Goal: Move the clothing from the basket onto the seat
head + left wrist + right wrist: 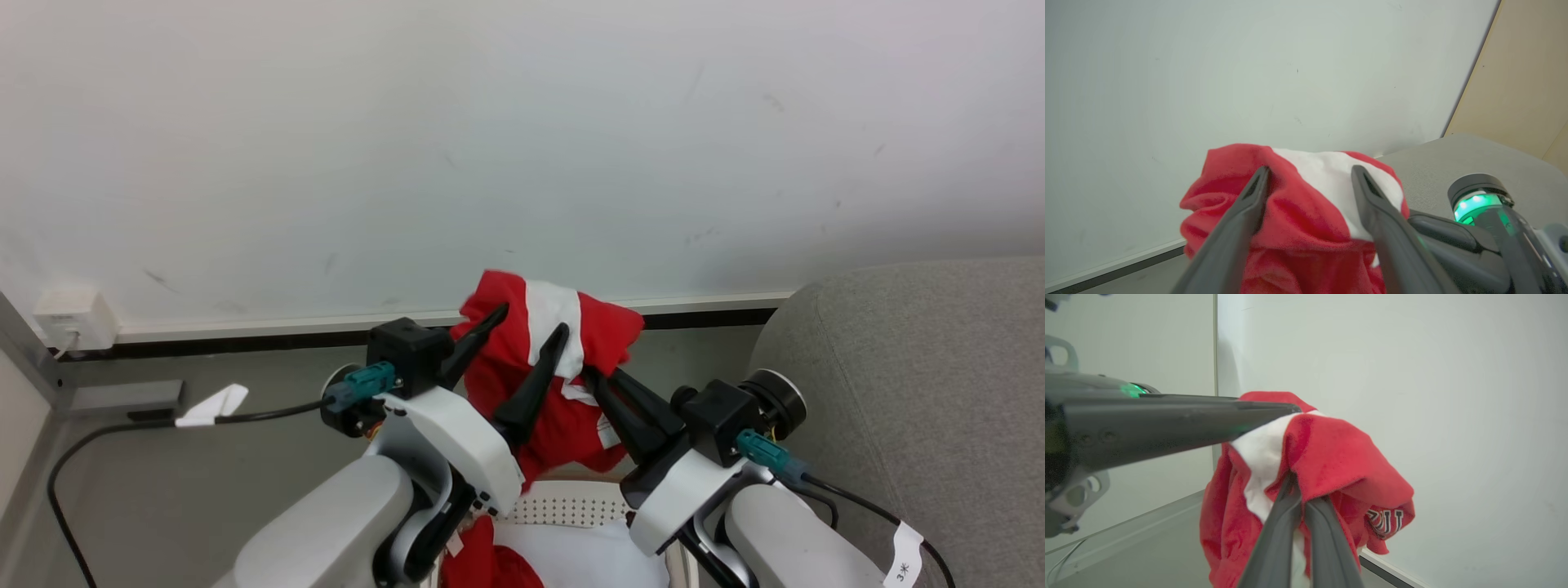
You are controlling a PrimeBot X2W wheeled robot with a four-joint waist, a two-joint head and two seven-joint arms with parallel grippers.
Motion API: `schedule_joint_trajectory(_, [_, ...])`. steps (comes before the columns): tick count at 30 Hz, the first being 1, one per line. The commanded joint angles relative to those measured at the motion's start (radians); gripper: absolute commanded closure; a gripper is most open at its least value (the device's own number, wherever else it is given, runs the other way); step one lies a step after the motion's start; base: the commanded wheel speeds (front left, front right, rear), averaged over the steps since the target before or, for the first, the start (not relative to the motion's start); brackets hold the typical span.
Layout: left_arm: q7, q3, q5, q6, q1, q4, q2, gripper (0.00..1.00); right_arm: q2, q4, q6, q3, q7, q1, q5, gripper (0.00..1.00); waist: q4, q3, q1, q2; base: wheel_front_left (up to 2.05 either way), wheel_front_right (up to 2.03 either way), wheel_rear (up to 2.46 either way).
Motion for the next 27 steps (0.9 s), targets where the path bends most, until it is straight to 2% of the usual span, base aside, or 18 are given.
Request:
schedule_joint_trajectory(1, [-0.005, 0.001, -0.011, 0.006, 0.012, 0.003, -0.001, 0.0, 0.0, -0.003, -0.002, -0.012, 0.0, 0.013, -0.011, 1.0, -0.001, 0.001, -0.0001, 0.0, 0.0, 0.0, 0.0])
schedule_joint_trajectory(19, [0.002, -0.004, -0.022, 0.017, 0.027, 0.006, 0.019, 0.0, -0.015, -0.02, -0.002, -0.103, 0.0, 0.046, -0.043, 1.0, -0.019, 0.0, -0.0001, 0.0, 0.0, 0.0, 0.0])
schedule_joint_trajectory(27, [0.0, -0.007, -0.022, 0.018, 0.035, -0.004, 0.03, 0.0, -0.043, -0.048, -0.002, -0.147, 0.0, 0.061, -0.063, 1.0, -0.066, 0.013, -0.0001, 0.0, 0.0, 0.0, 0.0])
